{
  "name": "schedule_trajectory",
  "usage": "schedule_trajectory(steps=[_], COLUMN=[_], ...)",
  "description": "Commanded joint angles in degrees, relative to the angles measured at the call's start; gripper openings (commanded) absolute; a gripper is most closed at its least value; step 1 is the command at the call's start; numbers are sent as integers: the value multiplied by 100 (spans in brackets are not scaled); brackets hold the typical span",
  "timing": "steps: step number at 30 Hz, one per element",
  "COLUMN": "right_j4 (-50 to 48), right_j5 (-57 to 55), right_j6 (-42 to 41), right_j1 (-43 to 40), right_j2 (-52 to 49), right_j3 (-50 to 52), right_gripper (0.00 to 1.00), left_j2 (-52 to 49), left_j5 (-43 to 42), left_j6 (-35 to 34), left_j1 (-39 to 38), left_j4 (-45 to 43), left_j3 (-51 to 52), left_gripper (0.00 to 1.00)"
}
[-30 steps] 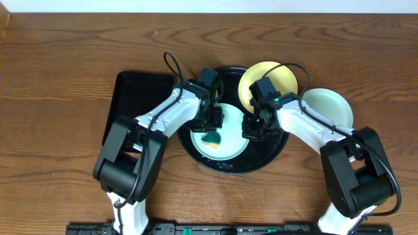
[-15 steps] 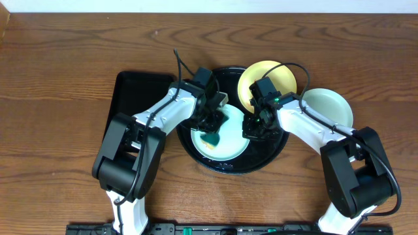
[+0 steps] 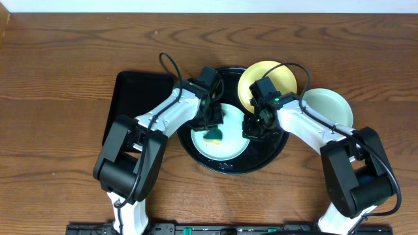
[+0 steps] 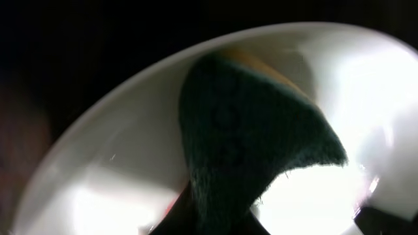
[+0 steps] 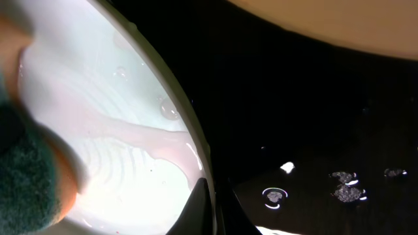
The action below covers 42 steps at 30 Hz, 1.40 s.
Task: Clean dirty plates on tray and stack at the side
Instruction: 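Scrub the lower plate with the sponge while right gripper holds rim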
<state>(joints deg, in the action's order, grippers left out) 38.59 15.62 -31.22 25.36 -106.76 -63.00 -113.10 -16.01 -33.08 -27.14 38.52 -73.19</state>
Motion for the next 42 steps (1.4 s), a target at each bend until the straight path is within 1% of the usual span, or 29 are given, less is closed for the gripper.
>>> schedule_trajectory(steps=[1,3,6,11,14,16,20,28,33,35,40,42], right_j4=[46,42,39,37,39,39,39,48,50,52,42,42], right_j5=[-208,-205,-203,-199,-201,-201,-201,-203,-205,-205,-205,-205], right_j6=[48,48,48,44,46,44,46,50,66,66,63,63], right_j1=[-20,-20,-20,-20,-20,-20,-20,-20,-20,-20,-20,-20], right_j2=[-164,-162,-164,-164,-162,-162,-162,-164,-164,-164,-164,-164], right_j3=[7,7,7,7,7,7,7,9,11,11,13,13], right_gripper=[1,1,1,1,1,1,1,1,1,1,1,2], left_j2=[-221,-221,-221,-221,-223,-223,-221,-221,-15,216,986,1119], left_j5=[710,710,713,796,793,789,793,800,863,1137,2138,2277], left_j6=[-1196,-1108,-920,-164,256,232,-101,-933,-1010,-1012,-1010,-1010], left_j1=[109,109,109,33,-179,-341,-595,-643,-643,-643,-643,-643], left_j4=[575,715,699,157,-184,-341,-514,-938,-820,-734,-553,-560], left_j3=[177,177,177,186,319,450,492,501,501,501,535,599], left_gripper=[7,8,7,7,8,7,7,7,7,7,7,7])
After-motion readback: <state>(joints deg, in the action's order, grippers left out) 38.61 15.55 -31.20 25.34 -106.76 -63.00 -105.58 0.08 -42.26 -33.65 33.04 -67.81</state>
